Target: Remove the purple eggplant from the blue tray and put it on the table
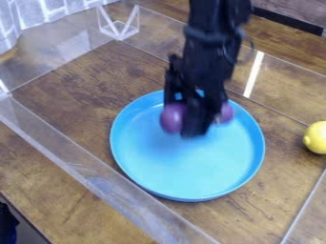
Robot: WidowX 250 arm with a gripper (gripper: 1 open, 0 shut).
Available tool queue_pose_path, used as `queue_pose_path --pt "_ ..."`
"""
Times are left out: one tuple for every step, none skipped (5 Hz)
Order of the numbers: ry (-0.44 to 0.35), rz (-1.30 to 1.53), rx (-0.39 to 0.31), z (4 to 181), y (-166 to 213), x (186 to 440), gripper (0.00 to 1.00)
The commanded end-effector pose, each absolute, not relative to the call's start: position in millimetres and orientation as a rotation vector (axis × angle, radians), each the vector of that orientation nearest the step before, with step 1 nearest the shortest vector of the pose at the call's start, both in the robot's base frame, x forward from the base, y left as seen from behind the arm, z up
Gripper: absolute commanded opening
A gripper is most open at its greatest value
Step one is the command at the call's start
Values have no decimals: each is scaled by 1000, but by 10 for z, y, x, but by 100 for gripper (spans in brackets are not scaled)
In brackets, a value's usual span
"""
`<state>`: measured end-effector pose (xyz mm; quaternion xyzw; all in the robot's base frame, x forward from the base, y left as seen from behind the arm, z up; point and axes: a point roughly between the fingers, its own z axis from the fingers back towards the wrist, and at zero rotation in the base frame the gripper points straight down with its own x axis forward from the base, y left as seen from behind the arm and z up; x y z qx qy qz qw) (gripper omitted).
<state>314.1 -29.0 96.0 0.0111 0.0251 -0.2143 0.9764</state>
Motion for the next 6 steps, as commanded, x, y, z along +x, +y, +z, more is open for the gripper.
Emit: queue_pose_path --pt "-21 -353 62 1392 70 3247 0" --pt "-11 -306 85 1543 266 3102 0" --pt "4 -274 87 1472 364 3018 0" --pt "13 -279 83 1389 326 2955 0" --pt "21 -275 83 1285 319 2958 0" --pt "24 -266 87 1217 329 2986 0"
